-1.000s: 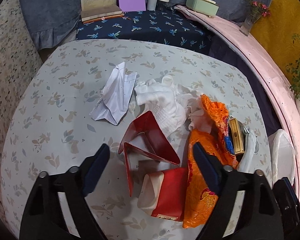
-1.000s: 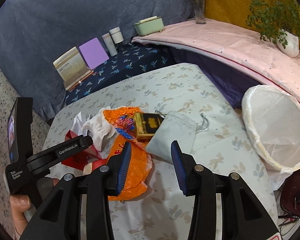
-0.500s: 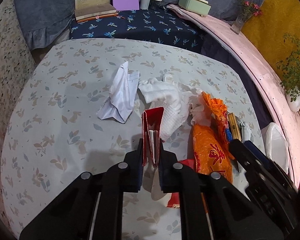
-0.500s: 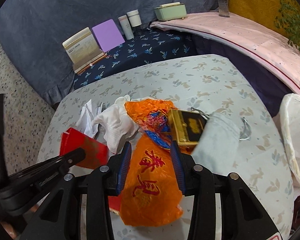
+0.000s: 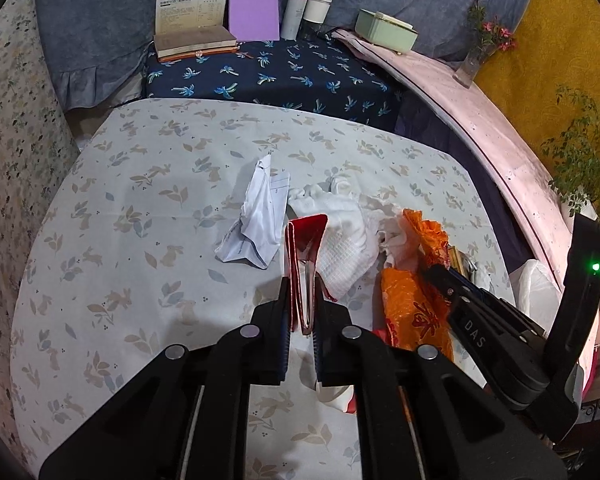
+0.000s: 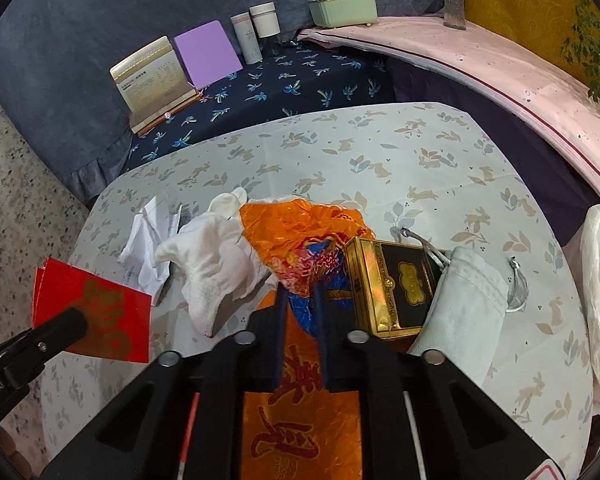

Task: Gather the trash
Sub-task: 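Grasp the red envelope with the left gripper while the right gripper grasps the orange bag, then carry the red envelope over the wastebasket and open the left gripper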

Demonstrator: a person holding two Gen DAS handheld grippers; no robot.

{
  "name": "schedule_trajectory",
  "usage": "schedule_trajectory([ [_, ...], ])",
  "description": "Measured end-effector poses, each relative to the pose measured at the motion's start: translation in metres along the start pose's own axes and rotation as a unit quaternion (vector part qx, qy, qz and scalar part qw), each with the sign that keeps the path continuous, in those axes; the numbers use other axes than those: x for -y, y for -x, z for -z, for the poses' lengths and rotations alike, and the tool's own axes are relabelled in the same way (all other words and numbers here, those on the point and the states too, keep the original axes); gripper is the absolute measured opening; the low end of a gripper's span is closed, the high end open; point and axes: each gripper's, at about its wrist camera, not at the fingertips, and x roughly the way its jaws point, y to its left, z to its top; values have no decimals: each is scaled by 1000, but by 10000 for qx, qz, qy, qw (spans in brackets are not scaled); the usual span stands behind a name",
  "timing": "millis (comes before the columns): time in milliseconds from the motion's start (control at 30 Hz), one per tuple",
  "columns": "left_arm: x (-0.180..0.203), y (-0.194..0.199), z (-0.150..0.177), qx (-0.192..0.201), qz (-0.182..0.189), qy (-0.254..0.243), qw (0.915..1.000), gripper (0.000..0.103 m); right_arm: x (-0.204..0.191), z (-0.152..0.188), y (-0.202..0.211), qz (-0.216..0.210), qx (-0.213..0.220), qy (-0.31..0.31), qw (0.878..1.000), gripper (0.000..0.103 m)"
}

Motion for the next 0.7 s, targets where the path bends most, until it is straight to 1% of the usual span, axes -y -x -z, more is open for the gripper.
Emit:
schedule_trajectory([
  [67, 1, 2, -1, 31, 9, -18, 10000, 9, 0, -2, 8, -28, 118, 3, 9999, 7],
  [367, 21, 18, -6, 210, 194, -171, 9994, 9, 10, -21, 58, -296, 701, -210, 9969, 6],
  [567, 46, 33, -8, 370, 390, -376, 9978, 9, 21, -33, 105, -354, 1224, -303, 9914, 6],
  [700, 69, 41, -9, 449, 549, -577, 9958, 9, 38, -36, 135, -285, 1538, -389, 9869, 6],
])
